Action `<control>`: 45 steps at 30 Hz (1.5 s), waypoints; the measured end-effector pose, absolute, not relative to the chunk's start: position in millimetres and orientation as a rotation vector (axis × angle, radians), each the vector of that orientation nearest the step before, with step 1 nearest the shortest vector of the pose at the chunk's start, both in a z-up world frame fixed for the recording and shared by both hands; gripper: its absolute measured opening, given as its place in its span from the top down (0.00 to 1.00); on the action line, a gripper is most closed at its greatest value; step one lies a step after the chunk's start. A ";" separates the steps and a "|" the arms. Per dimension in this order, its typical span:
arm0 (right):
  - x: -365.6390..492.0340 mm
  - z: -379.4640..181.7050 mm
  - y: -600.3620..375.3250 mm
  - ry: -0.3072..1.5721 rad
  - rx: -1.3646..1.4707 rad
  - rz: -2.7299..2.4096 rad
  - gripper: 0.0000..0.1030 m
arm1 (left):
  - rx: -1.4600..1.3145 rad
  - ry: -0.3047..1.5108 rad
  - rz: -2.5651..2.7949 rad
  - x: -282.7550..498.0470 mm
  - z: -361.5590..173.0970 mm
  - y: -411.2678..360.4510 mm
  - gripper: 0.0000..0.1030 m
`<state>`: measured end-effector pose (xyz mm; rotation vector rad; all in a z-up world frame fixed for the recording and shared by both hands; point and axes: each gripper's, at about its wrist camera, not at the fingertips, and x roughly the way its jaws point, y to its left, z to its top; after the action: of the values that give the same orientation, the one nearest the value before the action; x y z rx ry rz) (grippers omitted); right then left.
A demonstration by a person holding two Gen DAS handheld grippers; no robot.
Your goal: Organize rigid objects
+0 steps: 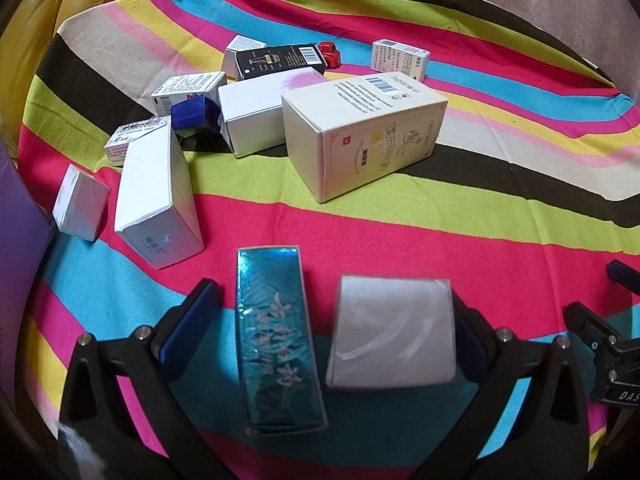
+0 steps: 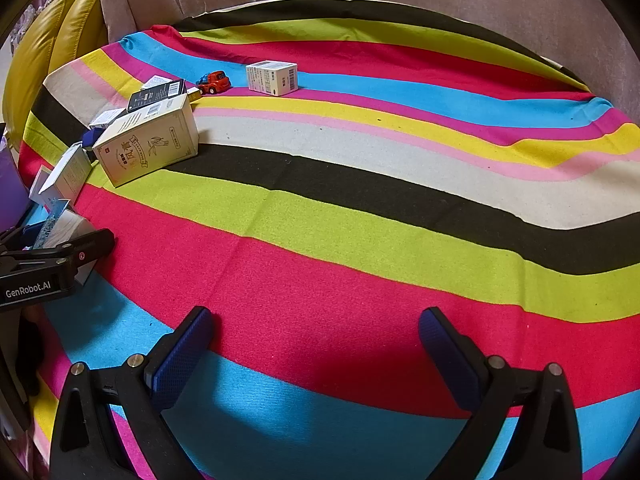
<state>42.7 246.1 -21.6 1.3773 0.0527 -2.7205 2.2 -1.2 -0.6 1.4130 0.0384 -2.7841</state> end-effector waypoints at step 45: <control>55.9 -20.4 241.6 0.067 1.389 -2.689 0.00 | 1.535 0.000 -2.811 43.4 2.2 -49.8 0.00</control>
<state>55.9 241.6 -20.4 1.3885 0.0668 -2.6889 43.4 -49.8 2.2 1.5349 0.0001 -2.8113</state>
